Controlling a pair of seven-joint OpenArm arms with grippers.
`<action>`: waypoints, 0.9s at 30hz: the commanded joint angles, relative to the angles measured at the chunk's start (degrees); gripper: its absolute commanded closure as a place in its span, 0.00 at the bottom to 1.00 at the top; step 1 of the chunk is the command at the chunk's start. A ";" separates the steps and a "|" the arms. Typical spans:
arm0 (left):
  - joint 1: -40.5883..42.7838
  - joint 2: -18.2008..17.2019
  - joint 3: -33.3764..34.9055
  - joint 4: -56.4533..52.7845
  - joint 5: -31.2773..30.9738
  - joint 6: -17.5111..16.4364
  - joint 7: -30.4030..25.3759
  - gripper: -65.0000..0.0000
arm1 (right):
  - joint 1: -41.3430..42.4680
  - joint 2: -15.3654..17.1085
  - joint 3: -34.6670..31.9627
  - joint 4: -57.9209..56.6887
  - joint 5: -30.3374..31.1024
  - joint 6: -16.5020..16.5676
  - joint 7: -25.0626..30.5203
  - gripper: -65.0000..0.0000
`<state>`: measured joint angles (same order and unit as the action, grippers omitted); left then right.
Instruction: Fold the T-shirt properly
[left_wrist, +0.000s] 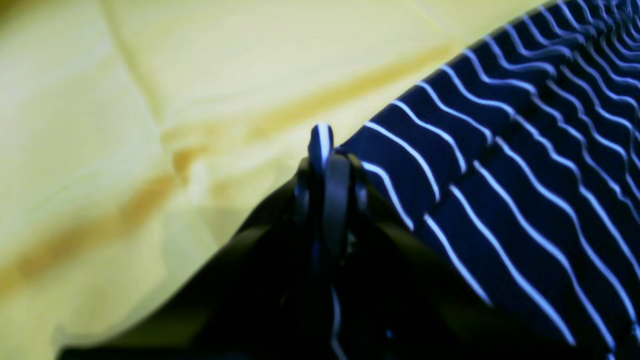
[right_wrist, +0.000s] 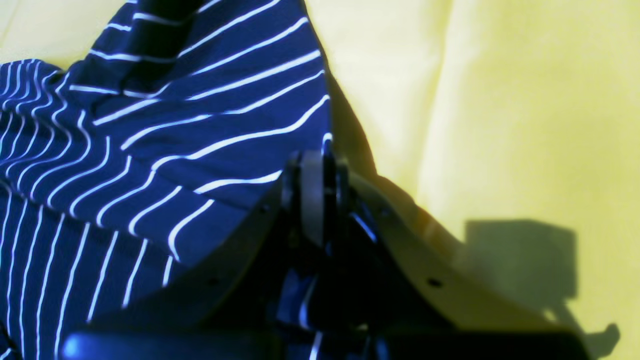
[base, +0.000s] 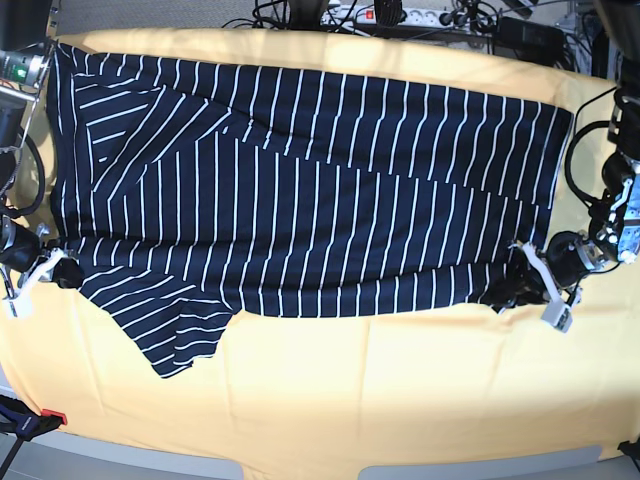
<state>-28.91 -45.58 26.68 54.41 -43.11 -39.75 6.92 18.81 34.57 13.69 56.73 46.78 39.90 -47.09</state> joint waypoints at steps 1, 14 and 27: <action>-1.44 -2.19 -0.79 1.16 -1.33 -0.25 -3.10 1.00 | 1.51 1.68 0.48 1.09 1.25 0.10 1.14 1.00; -1.29 -3.28 -7.26 1.20 -1.31 -0.25 -3.85 1.00 | 1.97 1.68 0.48 1.09 1.46 0.10 0.92 1.00; -1.44 -4.42 -7.32 1.20 1.18 -0.25 -5.22 1.00 | 2.80 1.97 -5.14 1.09 0.98 0.10 2.93 1.00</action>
<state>-28.91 -48.53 20.23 54.98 -41.01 -39.92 3.46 19.90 34.89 8.23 56.73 46.98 39.90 -45.47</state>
